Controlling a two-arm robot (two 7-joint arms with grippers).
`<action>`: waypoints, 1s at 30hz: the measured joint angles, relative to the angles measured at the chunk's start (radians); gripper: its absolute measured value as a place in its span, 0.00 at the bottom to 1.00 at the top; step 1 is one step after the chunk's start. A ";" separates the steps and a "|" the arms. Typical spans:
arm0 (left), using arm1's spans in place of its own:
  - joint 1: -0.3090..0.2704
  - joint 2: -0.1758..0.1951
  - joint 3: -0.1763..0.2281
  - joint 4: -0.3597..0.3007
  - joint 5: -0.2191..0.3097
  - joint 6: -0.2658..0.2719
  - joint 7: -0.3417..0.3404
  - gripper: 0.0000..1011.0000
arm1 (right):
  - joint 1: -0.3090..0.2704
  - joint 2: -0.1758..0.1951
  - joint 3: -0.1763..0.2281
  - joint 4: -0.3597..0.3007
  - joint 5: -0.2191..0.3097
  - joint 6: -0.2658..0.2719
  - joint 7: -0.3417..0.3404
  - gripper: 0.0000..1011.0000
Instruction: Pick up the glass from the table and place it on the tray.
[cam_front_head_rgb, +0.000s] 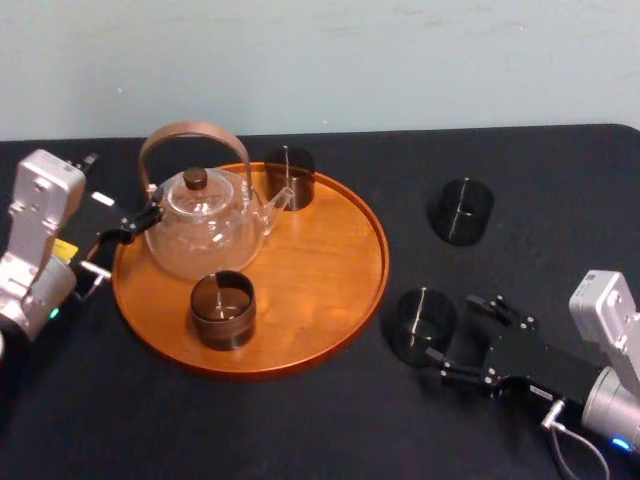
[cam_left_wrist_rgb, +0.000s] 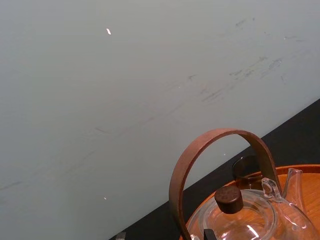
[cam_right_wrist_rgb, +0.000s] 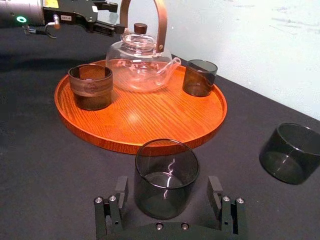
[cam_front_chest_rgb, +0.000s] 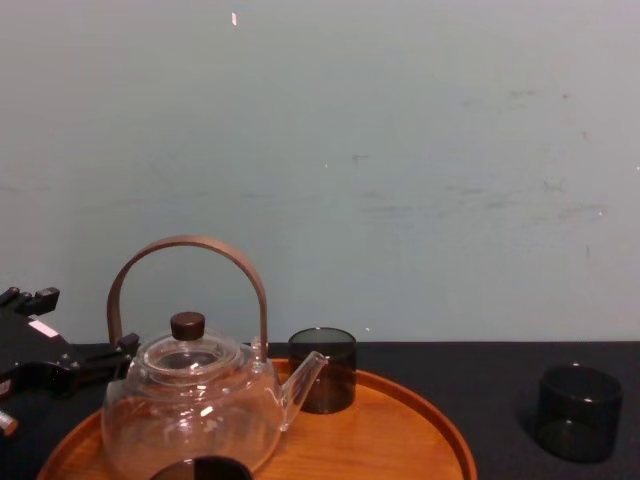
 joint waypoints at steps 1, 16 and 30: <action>0.000 0.000 0.000 0.000 0.000 0.000 0.000 1.00 | -0.001 -0.001 0.001 0.000 -0.001 0.000 0.002 0.99; 0.000 0.000 0.000 0.000 0.000 0.000 0.000 1.00 | 0.011 -0.022 0.001 0.028 -0.008 0.010 0.023 0.99; 0.000 0.000 0.000 0.000 0.000 0.000 0.000 1.00 | 0.042 -0.037 -0.008 0.065 0.004 0.016 0.043 0.99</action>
